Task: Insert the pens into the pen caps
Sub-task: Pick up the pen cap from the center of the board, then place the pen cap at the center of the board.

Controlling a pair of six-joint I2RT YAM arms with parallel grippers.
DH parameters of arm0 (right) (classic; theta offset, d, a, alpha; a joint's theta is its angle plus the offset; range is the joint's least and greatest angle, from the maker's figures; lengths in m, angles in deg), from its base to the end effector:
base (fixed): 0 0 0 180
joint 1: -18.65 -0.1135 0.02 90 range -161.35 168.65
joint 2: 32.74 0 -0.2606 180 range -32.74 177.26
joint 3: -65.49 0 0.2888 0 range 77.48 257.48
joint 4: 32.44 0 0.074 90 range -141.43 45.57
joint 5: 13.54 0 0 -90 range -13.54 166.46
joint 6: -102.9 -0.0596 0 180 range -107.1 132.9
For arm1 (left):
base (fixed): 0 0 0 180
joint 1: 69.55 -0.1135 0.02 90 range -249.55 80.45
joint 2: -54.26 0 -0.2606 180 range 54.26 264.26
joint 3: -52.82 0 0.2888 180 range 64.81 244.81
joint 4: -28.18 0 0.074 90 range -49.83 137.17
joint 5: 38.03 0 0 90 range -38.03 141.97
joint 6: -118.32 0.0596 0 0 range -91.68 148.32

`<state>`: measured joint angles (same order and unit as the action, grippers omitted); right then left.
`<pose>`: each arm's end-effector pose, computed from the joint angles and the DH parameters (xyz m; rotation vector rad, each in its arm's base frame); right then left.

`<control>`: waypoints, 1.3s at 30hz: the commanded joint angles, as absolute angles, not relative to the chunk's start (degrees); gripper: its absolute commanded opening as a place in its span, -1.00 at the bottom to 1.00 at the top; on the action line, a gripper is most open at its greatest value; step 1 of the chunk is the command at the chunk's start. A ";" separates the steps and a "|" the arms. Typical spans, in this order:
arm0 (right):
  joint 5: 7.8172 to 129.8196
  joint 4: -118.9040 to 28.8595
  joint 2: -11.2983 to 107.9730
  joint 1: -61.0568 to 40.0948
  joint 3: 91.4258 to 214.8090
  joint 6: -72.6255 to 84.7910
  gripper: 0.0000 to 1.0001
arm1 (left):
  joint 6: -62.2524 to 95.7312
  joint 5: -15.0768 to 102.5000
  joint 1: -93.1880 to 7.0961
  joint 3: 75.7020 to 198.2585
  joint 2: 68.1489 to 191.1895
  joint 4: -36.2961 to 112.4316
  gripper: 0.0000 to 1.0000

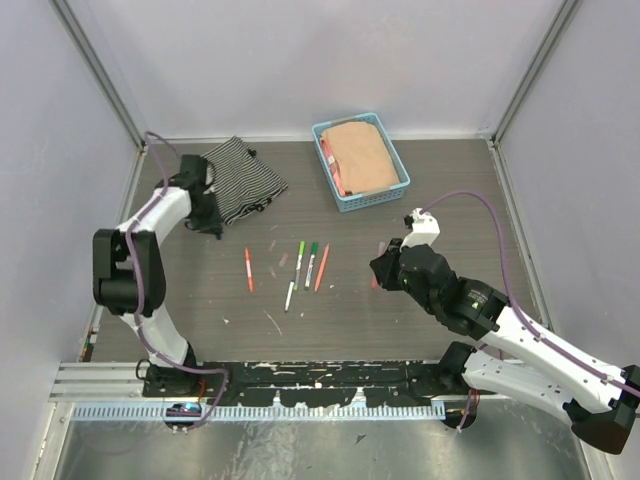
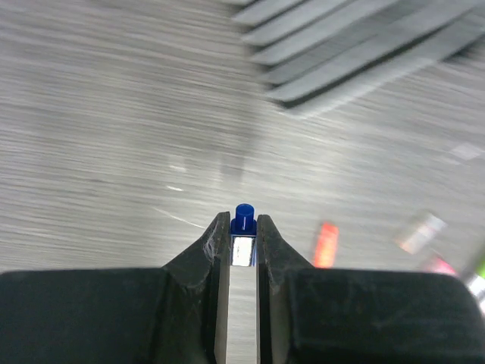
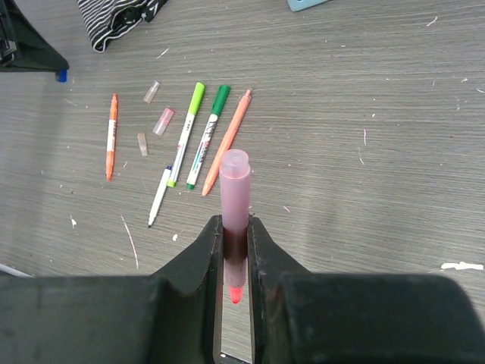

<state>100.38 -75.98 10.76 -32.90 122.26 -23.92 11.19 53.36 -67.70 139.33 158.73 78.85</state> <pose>0.1576 0.1596 0.2944 -0.0157 2.0900 0.5152 0.4084 -0.0117 0.1524 -0.3745 2.7439 -0.0530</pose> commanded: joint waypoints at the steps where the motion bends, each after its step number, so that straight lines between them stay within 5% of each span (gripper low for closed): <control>1: 100.97 -72.15 10.41 -33.14 123.34 -24.84 -1.00 | 5.65 48.01 -54.96 134.89 149.38 72.42 -0.60; 7: 99.83 -71.59 10.67 -33.12 123.27 -25.03 -1.00 | 2.82 51.84 -43.52 134.27 151.74 71.21 -0.61; 23: 99.75 -71.63 10.40 -33.12 122.82 -25.30 -1.00 | 4.37 63.36 -40.68 135.93 159.55 75.50 -0.62; 31: 99.88 -71.51 10.50 -33.08 122.72 -25.31 -1.00 | 4.40 64.32 -40.43 135.00 158.15 75.12 -0.22; 39: 97.40 -67.71 10.11 -33.12 123.71 -18.74 -1.00 | 4.95 61.27 -39.25 133.72 151.00 74.80 -0.31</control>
